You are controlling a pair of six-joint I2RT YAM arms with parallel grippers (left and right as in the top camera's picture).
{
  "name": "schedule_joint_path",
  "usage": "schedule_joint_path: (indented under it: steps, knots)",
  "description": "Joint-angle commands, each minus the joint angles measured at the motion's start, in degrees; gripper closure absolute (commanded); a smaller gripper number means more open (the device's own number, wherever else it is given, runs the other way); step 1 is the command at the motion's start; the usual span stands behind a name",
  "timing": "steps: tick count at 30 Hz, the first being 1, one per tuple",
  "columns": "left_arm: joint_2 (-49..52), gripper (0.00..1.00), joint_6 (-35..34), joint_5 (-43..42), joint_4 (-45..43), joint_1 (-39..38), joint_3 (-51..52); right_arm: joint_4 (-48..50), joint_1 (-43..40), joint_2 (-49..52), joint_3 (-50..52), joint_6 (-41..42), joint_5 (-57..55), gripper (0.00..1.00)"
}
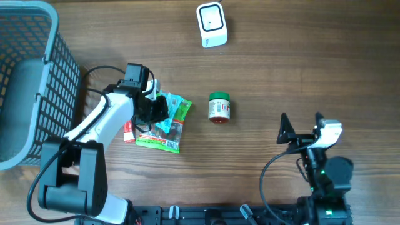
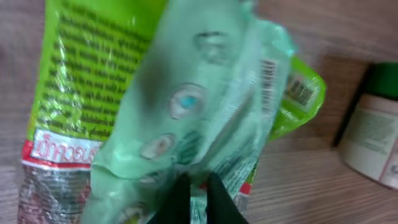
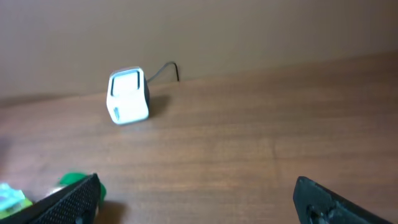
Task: Scan the item barcode
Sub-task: 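Carry the red packet out and set it left of the green packets, then reach the right gripper down and grasp the green-lidded jar by its lid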
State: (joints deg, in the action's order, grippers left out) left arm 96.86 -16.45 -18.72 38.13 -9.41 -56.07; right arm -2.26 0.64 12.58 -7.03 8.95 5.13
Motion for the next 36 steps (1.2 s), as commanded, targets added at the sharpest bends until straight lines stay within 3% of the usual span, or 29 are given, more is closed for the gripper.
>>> schedule_joint_path:
  steps: [1, 4, 7, 9, 11, 12, 14, 15, 16, 18, 19, 23, 29, 32, 36]
  knots:
    - [-3.5, 0.89, -0.5, 2.3, -0.6, -0.1, -7.7, -2.9, -0.2, 8.7, -17.2, -3.2, -1.2, 0.0]
    - [-5.6, 0.88, -0.8, 3.0, -4.3, -0.1, -15.1, -17.4, -0.2, 23.3, -36.4, -5.1, -1.4, 0.0]
    - [-5.9, 0.92, -1.9, 11.3, -8.7, 0.1, -21.2, -36.8, -0.2, 40.1, -57.0, -5.9, -1.2, 0.0]
    - [-5.9, 0.83, -2.1, 16.4, -11.9, 0.5, -21.6, -48.5, -0.2, 50.6, -70.1, -5.9, 0.1, 0.0]
    - [-5.7, 0.75, -2.1, 19.5, -13.7, 1.4, -21.6, -53.7, -0.2, 57.9, -78.5, -5.7, 2.7, 0.01]
    - [-5.6, 0.66, -2.0, 20.7, -13.9, 2.1, -21.6, -56.3, -0.2, 63.1, -83.7, -5.7, 6.0, 0.0]
    - [-5.3, 0.26, -2.0, 21.4, -12.8, 4.3, -21.6, -55.8, -0.2, 69.2, -87.6, -1.7, 17.1, 0.0]
    - [-5.2, 0.0, -2.0, 21.4, -12.0, 5.2, -21.6, -54.9, -0.2, 70.9, -87.8, -0.9, 23.8, 0.01]
    - [-5.0, 0.0, -2.0, 21.4, -10.7, 6.3, -21.6, -53.9, -0.2, 72.9, -87.8, -1.0, 31.5, 0.0]
    - [-4.7, 0.0, -2.0, 21.4, -8.5, 7.3, -21.6, -53.7, 0.4, 76.2, -87.8, 3.3, 34.2, 0.0]
    - [-4.6, 0.0, -2.1, 21.4, -7.0, 7.7, -21.6, -54.2, 1.6, 78.1, -87.7, 8.1, 30.4, 0.0]
    - [-4.6, 0.0, -2.1, 21.2, -3.5, 7.9, -21.6, -54.8, 12.0, 85.1, -87.7, 9.2, 13.2, 0.0]
    - [-4.6, 0.0, -2.0, 21.2, -3.5, 7.9, -21.6, -51.1, 19.1, 91.6, -87.6, 10.9, 11.0, 0.0]
    - [-4.6, 0.0, -2.0, 21.2, -3.5, 7.9, -21.6, -51.9, 20.9, 94.4, -87.5, 12.5, 4.3, 0.12]
    - [-4.6, 0.0, -2.0, 21.2, -3.5, 7.9, -21.6, -51.4, 24.3, 100.0, -87.5, 9.1, 3.7, 0.11]
